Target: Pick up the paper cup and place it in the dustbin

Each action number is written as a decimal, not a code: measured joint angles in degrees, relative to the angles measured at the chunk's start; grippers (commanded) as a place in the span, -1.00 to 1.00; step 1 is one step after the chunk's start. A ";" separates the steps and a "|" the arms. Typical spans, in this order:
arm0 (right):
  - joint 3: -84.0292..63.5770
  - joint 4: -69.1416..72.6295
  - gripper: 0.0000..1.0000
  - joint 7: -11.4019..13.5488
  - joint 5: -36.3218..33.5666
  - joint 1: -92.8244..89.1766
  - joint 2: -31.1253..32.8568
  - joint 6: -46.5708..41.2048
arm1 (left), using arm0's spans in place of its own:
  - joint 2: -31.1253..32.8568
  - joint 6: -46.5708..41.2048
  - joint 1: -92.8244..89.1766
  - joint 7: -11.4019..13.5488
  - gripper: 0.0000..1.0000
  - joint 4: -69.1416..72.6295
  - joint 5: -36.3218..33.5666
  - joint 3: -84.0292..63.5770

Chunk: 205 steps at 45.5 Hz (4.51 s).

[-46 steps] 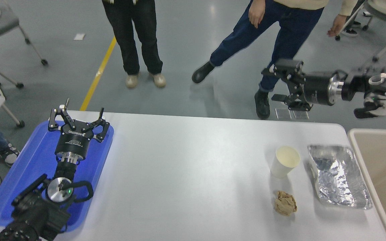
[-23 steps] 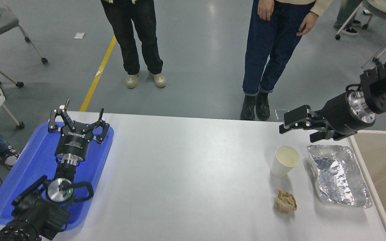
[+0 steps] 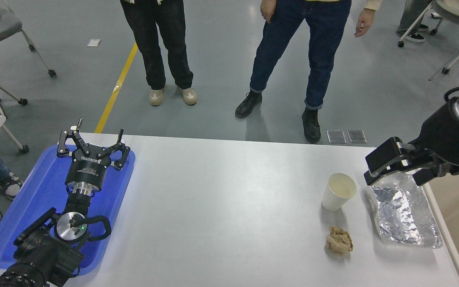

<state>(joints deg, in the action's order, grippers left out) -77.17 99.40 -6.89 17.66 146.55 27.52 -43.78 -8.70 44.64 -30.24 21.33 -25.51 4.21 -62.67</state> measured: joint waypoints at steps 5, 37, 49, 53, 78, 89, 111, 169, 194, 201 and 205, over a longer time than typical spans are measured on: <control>-0.29 0.24 1.00 0.07 -0.08 0.71 -0.58 -0.38 | 0.00 0.00 0.00 0.01 1.00 0.01 0.00 0.00; 5.73 -15.93 1.00 0.55 15.60 -22.67 -0.56 14.63 | 0.00 0.01 -0.08 0.03 1.00 0.03 0.08 0.00; 12.00 -31.39 1.00 0.62 22.10 -40.32 -1.20 21.54 | 0.00 0.01 -0.09 0.03 1.00 0.02 0.10 0.00; 13.95 -36.54 1.00 0.89 23.21 -46.30 -1.50 23.51 | 0.00 0.01 -0.09 0.03 1.00 0.02 0.09 0.00; 25.00 -46.64 1.00 2.35 24.23 -62.07 -4.12 26.64 | 0.00 0.01 -0.09 0.02 1.00 0.02 0.01 0.00; 26.85 -47.85 0.95 2.51 24.45 -65.61 -5.21 27.40 | 0.00 0.01 -0.09 -0.06 1.00 0.02 0.01 0.00; 28.75 -51.78 -0.19 2.53 25.00 -72.63 -7.59 30.01 | 0.00 0.01 -0.09 0.02 1.00 0.02 0.00 0.00; 28.78 -47.52 -1.00 1.85 24.73 -68.60 -4.25 27.87 | 0.00 0.01 -0.09 -0.06 1.00 0.02 0.02 0.00; 13.56 -24.58 -1.00 1.63 20.21 -36.73 3.55 18.16 | 0.00 0.01 -0.09 -0.07 1.00 -0.04 0.00 0.00; 10.72 -21.04 -1.00 1.61 19.01 -28.50 4.02 14.16 | 0.00 0.01 -0.09 -0.06 1.00 -0.04 -0.02 0.00; 9.13 -19.50 -1.00 1.62 18.58 -23.75 4.20 11.70 | 0.00 0.01 -0.09 -0.06 1.00 -0.02 -0.01 0.00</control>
<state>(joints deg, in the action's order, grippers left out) -68.03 79.90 -5.27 36.24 122.80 31.72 -32.08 -8.70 44.65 -30.32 21.27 -25.54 4.20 -62.67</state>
